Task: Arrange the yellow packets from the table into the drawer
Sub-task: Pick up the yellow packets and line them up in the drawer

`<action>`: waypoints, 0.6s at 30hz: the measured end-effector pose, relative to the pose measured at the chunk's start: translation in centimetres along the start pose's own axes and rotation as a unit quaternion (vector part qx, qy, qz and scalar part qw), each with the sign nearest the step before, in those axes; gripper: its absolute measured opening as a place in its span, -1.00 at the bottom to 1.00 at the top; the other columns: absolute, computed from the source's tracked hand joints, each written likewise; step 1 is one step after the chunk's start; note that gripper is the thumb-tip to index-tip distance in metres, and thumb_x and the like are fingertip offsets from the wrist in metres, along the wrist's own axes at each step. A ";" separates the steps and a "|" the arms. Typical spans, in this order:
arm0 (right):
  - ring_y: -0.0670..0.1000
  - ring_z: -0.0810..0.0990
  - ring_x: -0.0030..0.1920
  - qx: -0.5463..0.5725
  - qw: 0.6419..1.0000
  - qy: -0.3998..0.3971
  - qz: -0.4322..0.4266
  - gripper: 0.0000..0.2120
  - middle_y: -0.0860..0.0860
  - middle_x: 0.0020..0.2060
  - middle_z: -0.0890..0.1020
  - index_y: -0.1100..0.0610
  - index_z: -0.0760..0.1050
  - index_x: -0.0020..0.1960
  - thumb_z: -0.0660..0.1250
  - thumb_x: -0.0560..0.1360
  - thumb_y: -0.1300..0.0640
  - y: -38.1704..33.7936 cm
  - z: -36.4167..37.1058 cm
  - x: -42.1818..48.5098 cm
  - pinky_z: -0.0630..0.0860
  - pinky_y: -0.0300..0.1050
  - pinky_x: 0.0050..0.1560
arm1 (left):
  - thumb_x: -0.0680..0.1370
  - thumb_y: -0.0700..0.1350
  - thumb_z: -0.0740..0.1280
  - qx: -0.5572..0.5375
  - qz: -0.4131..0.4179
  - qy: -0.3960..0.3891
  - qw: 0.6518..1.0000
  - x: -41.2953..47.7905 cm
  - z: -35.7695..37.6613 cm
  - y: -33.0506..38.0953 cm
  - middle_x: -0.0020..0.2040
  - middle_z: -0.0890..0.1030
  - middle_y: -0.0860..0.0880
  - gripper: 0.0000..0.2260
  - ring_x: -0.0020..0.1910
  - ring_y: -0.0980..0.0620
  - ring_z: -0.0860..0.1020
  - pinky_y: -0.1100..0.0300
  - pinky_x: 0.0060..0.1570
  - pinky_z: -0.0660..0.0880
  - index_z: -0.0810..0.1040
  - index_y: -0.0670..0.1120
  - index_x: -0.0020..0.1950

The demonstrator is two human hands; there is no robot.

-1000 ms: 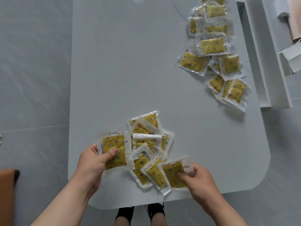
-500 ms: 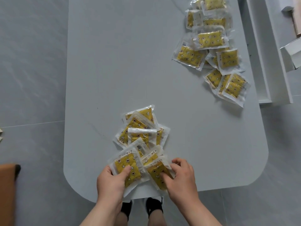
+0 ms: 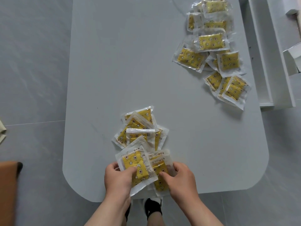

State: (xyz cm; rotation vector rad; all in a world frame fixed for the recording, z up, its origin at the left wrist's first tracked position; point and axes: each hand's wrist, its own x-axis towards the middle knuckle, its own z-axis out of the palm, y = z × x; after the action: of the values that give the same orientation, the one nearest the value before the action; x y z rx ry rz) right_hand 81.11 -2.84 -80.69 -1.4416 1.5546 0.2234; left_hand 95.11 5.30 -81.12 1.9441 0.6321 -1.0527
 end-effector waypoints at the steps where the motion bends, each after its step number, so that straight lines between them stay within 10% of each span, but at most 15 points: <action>1: -0.14 0.57 -0.24 0.025 1.000 -0.005 0.014 -0.88 -0.06 -0.27 0.63 0.03 0.58 -0.24 0.51 0.40 0.12 0.0 0.0 -0.1 0.45 -0.32 -0.33 | 0.37 -0.42 0.45 -0.016 -0.014 -0.003 1.000 0.1 0.0 -0.1 -0.07 0.66 -0.19 -0.69 -0.17 -0.19 0.67 -0.14 -0.11 0.63 0.53 -0.17 0.04; 18: -0.16 0.66 -0.22 0.067 0.997 -0.034 0.037 -0.91 -0.10 -0.25 0.70 -0.01 0.60 -0.16 0.50 0.41 0.12 0.5 0.1 0.4 0.60 -0.21 -0.20 | 0.39 -0.39 0.48 -0.014 0.017 0.021 1.000 -1.1 2.1 -0.1 -0.16 0.65 -0.08 -0.76 -0.20 -0.07 0.63 0.11 -0.19 0.55 0.56 -0.09 -0.12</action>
State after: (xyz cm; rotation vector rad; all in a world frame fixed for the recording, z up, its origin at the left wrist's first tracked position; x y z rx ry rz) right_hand 80.80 -2.91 -81.29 -1.2617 1.5399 0.2060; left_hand 93.50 3.52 -80.90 1.9515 0.6314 -0.9791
